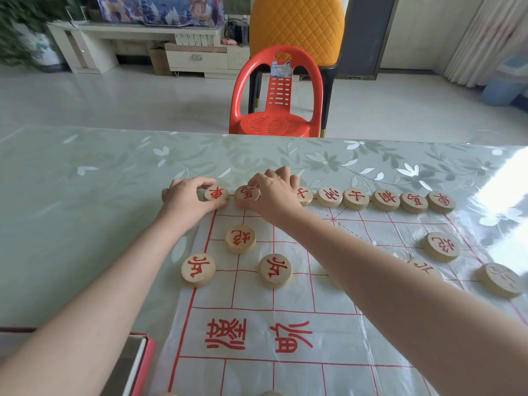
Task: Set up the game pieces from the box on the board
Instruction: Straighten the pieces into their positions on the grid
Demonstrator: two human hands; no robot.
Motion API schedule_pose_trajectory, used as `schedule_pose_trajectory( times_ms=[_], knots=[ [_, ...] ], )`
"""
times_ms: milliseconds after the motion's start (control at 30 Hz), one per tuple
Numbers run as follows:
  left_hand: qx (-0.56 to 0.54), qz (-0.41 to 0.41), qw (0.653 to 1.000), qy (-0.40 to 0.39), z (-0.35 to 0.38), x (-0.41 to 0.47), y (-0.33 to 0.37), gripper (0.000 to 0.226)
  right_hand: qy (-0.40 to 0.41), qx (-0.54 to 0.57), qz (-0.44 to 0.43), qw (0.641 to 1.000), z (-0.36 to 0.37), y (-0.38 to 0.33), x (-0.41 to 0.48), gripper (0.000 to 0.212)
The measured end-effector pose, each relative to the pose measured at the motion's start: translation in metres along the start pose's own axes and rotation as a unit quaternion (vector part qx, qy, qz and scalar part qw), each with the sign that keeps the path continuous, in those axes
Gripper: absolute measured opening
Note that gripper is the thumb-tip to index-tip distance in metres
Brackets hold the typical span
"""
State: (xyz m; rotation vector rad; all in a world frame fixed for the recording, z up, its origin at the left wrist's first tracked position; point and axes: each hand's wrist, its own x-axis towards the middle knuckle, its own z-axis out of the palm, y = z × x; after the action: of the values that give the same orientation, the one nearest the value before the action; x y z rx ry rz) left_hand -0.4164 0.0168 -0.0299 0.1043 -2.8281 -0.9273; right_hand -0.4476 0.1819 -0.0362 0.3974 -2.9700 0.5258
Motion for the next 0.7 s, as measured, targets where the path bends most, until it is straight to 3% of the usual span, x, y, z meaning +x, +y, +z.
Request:
schedule_pose_trajectory(
  times_ms=[67, 167, 233, 333, 500, 700],
  knots=[
    [-0.007, -0.004, 1.000, 0.000, 0.000, -0.002, 0.003, 0.047, -0.008, 0.002, 0.000, 1.000, -0.001, 0.000, -0.001, 0.062],
    [-0.012, 0.002, 1.000, -0.007, -0.001, 0.000, 0.004, 0.062, -0.024, 0.011, -0.001, 1.000, -0.013, 0.005, -0.005, 0.069],
    [-0.020, 0.008, 1.000, -0.005, -0.001, 0.001, 0.005, 0.072, -0.010, 0.067, 0.019, 0.998, -0.031, 0.019, -0.008, 0.063],
    [0.029, 0.043, 0.999, 0.007, 0.002, 0.002, 0.014, 0.067, -0.007, 0.142, 0.051, 0.989, -0.058, 0.056, -0.016, 0.056],
    [0.054, 0.090, 0.994, -0.009, 0.013, 0.000, 0.042, 0.057, -0.041, 0.130, 0.079, 0.988, -0.074, 0.101, -0.037, 0.054],
    [0.121, 0.125, 0.984, -0.048, 0.039, -0.001, 0.068, 0.059, -0.075, 0.100, 0.063, 0.990, -0.064, 0.090, -0.038, 0.059]
  ],
)
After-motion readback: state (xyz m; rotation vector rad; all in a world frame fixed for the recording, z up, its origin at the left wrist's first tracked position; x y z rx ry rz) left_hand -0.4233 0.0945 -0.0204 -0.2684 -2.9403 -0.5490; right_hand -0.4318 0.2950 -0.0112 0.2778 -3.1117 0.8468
